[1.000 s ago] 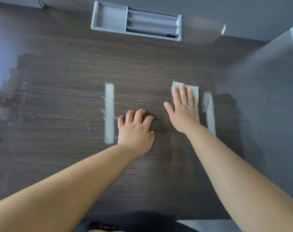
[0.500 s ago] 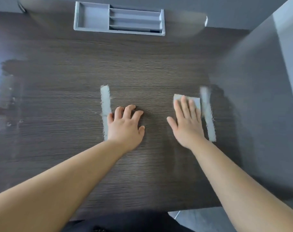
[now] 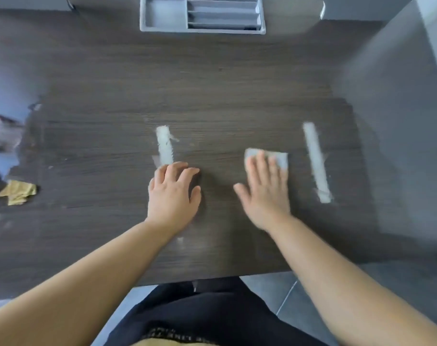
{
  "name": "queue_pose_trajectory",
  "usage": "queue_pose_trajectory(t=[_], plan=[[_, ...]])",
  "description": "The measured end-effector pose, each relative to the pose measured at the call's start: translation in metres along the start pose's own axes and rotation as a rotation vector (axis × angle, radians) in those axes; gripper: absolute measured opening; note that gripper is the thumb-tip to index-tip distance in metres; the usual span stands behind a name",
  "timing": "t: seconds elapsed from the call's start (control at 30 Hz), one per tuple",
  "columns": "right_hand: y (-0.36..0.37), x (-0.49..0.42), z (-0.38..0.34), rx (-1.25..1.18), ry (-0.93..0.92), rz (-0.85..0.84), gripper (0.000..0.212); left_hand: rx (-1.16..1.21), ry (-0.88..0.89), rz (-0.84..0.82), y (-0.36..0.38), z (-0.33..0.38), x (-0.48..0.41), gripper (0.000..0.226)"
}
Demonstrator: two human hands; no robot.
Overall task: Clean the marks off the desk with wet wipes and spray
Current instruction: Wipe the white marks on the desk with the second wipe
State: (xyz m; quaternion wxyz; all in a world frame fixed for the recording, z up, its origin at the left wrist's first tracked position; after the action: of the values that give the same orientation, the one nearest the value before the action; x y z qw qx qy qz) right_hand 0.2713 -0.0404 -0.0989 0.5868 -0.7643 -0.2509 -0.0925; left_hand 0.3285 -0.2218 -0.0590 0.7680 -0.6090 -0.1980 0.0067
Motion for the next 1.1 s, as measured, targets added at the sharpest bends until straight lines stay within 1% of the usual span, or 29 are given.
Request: queue_pose_trajectory(t=[0.07, 0.13, 0.17, 0.2, 0.23, 0.27, 0.3, 0.33, 0.37, 0.4, 0.43, 0.47, 0.5, 0.57, 0.6, 0.67, 0.7, 0.73, 0.77, 0.8, 0.9, 0.93, 0.97, 1.0, 1.03, 1.07, 1.1], plan=[[0.038, 0.032, -0.069, 0.033, -0.212, -0.121, 0.068, 0.006, -0.037, 0.028, -0.001, -0.02, 0.016, 0.045], [0.068, 0.054, -0.115, 0.08, -0.465, -0.22, 0.069, -0.014, -0.065, 0.046, -0.004, -0.043, 0.034, 0.048], [0.068, 0.055, -0.117, 0.104, -0.549, -0.22, 0.07, -0.022, -0.077, 0.05, -0.004, -0.053, 0.04, 0.049], [0.062, 0.052, -0.112, 0.12, -0.583, -0.169, 0.071, -0.023, -0.094, 0.055, -0.005, -0.067, 0.048, 0.048], [0.052, 0.044, -0.096, 0.14, -0.563, -0.122, 0.074, -0.021, -0.108, 0.059, -0.006, -0.077, 0.055, 0.047], [0.039, 0.033, -0.074, 0.148, -0.491, -0.072, 0.074, -0.021, -0.126, 0.059, -0.006, -0.088, 0.062, 0.047], [0.031, 0.023, -0.051, 0.128, -0.352, -0.068, 0.07, -0.025, -0.148, 0.058, -0.005, -0.102, 0.071, 0.047], [0.024, 0.014, -0.03, 0.08, -0.176, -0.072, 0.066, -0.028, -0.172, 0.056, -0.004, -0.113, 0.079, 0.046], [0.017, 0.008, -0.022, 0.031, -0.025, -0.053, 0.064, -0.022, -0.2, 0.054, -0.003, -0.124, 0.085, 0.044], [0.017, 0.006, -0.028, -0.015, 0.077, -0.018, 0.065, -0.006, -0.237, 0.05, -0.001, -0.137, 0.091, 0.04], [0.027, 0.008, -0.049, -0.049, 0.12, -0.007, 0.066, 0.015, -0.276, 0.046, 0.002, -0.152, 0.101, 0.037], [0.039, 0.012, -0.076, -0.07, 0.102, -0.022, 0.067, 0.039, -0.304, 0.045, 0.004, -0.162, 0.106, 0.037], [0.059, 0.022, -0.112, -0.067, 0.011, -0.055, 0.067, 0.062, -0.331, 0.054, 0.005, -0.174, 0.113, 0.039], [0.101, 0.061, -0.188, -0.003, -0.285, -0.158, 0.068, 0.087, -0.379, 0.07, 0.003, -0.194, 0.125, 0.041], [0.119, 0.085, -0.213, 0.056, -0.435, -0.223, 0.068, 0.089, -0.398, 0.074, 0.002, -0.201, 0.127, 0.041], [0.147, 0.12, -0.238, 0.183, -0.675, -0.337, 0.067, 0.093, -0.442, 0.058, 0.0, -0.219, 0.134, 0.042], [0.146, 0.12, -0.235, 0.214, -0.75, -0.358, 0.065, 0.075, -0.439, 0.028, 0.001, -0.222, 0.133, 0.043], [0.138, 0.109, -0.231, 0.238, -0.79, -0.341, 0.064, 0.051, -0.427, -0.007, 0.003, -0.227, 0.133, 0.044], [0.127, 0.091, -0.227, 0.253, -0.791, -0.311, 0.064, 0.026, -0.41, -0.039, 0.005, -0.231, 0.134, 0.045], [0.111, 0.064, -0.217, 0.256, -0.722, -0.271, 0.064, 0.006, -0.386, -0.06, 0.005, -0.232, 0.133, 0.045], [0.069, -0.012, -0.192, 0.167, -0.31, -0.163, 0.062, 0.011, -0.359, -0.075, 0.003, -0.238, 0.132, 0.045], [0.065, -0.021, -0.193, 0.127, -0.204, -0.12, 0.063, 0.014, -0.353, -0.081, 0.003, -0.239, 0.131, 0.044], [0.07, -0.021, -0.204, 0.105, -0.155, -0.098, 0.065, 0.016, -0.348, -0.09, 0.003, -0.24, 0.131, 0.044], [0.08, -0.011, -0.221, 0.104, -0.181, -0.096, 0.067, 0.016, -0.342, -0.098, 0.003, -0.24, 0.131, 0.044], [0.097, 0.006, -0.244, 0.118, -0.292, -0.122, 0.069, 0.016, -0.344, -0.097, 0.003, -0.241, 0.131, 0.044], [0.116, 0.031, -0.267, 0.153, -0.465, -0.174, 0.07, 0.011, -0.342, -0.087, 0.001, -0.241, 0.13, 0.044], [0.133, 0.06, -0.284, 0.208, -0.653, -0.261, 0.07, 0.007, -0.339, -0.071, 0.0, -0.24, 0.13, 0.043]])
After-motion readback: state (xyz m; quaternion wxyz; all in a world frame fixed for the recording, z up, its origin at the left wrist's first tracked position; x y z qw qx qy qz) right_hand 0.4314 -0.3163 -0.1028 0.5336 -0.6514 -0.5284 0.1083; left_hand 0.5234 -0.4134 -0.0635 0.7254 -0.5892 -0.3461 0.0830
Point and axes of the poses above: each hand's wrist, its own x-axis away from the middle knuckle, its own y-axis out of the palm, z = x × y, the point moved 10 cm from there along -x, towards the middle knuckle, and after that the axes turned 14 degrees about -x, right-handed, at the moved point
